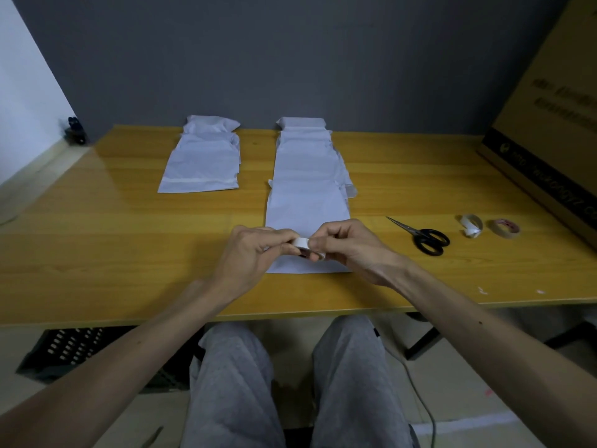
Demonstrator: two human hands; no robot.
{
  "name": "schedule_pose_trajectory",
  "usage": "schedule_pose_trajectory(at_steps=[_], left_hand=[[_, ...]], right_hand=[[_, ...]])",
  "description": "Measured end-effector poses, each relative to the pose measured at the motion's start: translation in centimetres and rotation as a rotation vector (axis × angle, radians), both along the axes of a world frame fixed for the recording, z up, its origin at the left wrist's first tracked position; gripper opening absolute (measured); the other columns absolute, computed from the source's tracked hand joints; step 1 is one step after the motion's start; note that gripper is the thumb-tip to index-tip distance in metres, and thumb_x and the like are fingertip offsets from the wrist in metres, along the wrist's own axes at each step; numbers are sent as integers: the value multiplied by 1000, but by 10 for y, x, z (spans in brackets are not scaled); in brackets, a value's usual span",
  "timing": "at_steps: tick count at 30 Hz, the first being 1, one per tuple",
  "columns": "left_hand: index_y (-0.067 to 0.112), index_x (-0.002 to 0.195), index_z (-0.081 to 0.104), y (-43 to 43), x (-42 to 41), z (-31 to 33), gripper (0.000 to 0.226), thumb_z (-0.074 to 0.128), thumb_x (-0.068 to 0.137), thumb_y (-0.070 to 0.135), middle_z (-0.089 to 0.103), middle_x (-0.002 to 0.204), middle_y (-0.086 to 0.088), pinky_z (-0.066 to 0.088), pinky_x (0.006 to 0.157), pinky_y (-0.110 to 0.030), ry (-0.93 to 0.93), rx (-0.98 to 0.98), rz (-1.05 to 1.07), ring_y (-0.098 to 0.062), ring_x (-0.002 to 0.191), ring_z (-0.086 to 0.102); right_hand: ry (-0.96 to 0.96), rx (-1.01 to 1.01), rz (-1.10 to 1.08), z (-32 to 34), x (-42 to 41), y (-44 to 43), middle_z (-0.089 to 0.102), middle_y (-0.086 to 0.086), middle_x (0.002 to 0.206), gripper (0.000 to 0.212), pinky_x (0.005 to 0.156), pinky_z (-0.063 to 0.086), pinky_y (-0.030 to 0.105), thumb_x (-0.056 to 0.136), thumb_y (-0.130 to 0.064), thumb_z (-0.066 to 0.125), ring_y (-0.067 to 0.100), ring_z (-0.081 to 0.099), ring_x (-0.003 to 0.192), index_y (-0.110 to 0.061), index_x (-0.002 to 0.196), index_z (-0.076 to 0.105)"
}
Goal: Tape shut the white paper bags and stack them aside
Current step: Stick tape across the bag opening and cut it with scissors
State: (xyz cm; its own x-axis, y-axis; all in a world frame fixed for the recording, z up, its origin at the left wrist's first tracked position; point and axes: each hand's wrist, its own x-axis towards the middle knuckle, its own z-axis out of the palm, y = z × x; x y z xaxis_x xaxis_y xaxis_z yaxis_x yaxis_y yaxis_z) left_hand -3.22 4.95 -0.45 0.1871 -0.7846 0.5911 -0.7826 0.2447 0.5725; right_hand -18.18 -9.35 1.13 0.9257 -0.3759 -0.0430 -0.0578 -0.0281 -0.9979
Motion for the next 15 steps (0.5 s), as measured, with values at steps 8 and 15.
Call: schedule_pose_trajectory(at_steps=[8, 15], left_hand=[[9, 93, 76, 0, -3, 1, 11, 68, 86, 7, 65, 69, 11, 38, 60, -10, -22, -13, -9, 3, 61, 54], [13, 109, 71, -7, -4, -2, 34, 79, 77, 12, 71, 105, 7, 56, 80, -18, 359, 121, 87, -1, 88, 68]], right_hand=[[-47, -73, -19, -5, 0, -1, 69, 7, 72, 19, 74, 47, 25, 73, -22, 73, 14, 62, 72, -5, 82, 71], [-29, -153, -32, 2, -7, -10, 72, 12, 98, 17, 82, 50, 26, 86, -3, 65, 20, 64, 93, -5, 101, 72]])
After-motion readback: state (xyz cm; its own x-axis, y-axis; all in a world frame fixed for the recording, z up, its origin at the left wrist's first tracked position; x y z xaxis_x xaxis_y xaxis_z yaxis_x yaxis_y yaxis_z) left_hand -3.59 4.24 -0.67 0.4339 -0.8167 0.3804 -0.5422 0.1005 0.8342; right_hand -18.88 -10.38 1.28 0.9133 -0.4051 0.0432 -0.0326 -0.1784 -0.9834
